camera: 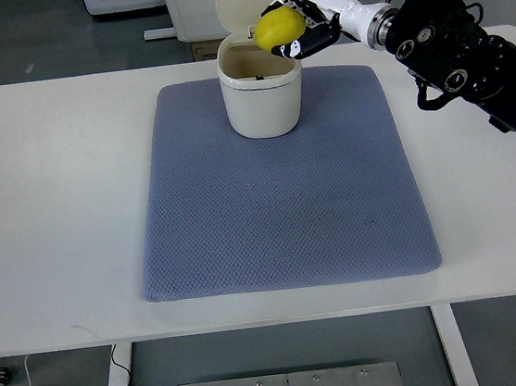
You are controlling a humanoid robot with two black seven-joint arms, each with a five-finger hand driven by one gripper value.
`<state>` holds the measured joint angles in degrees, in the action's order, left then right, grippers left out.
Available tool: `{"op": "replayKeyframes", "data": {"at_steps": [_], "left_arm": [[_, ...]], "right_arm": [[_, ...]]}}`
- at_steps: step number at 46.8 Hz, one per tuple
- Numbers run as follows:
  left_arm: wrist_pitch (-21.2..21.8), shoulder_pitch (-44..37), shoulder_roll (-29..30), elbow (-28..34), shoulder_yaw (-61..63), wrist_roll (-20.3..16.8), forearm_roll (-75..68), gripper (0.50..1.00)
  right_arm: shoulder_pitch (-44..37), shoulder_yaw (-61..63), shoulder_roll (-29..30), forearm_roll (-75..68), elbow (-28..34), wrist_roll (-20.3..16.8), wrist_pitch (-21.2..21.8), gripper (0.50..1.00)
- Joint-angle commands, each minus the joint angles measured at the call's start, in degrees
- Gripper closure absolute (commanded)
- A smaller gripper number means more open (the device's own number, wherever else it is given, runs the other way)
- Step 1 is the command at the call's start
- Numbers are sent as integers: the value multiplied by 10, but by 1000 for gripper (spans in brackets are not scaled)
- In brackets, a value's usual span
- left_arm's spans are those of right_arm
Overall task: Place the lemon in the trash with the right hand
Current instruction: 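Open the right hand fingers to drop the lemon into the bin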
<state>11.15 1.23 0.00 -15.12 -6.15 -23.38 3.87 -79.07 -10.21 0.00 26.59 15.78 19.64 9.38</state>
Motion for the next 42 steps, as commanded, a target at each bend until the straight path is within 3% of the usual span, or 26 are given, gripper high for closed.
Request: {"op": "replayKeyframes", "data": {"at_steps": [1,5,8,13,21,25,42], "left_arm": [[0,0,0,0,0,0,0,500],[0,0,0,0,0,0,0,500],[0,0,0,0,0,0,0,500],[0,0,0,0,0,0,0,500],[0,0,0,0,0,0,0,500],[0,0,0,0,0,0,0,500],[0,0,0,0,0,0,0,500]], "right_arm": [[1,0,0,-1,0,1,-1,1000],[0,0,0,-1,1,0,0,1000],[-1,0,0,-1,1,-2,0,957],[-2,1,0,-3,2,-7,0,856],[-2,1,0,-4,4,-7,0,624],[-2,3,0,-5,5,-7,0,532],[-2,3,0,-5,13,1,20,507]]}}
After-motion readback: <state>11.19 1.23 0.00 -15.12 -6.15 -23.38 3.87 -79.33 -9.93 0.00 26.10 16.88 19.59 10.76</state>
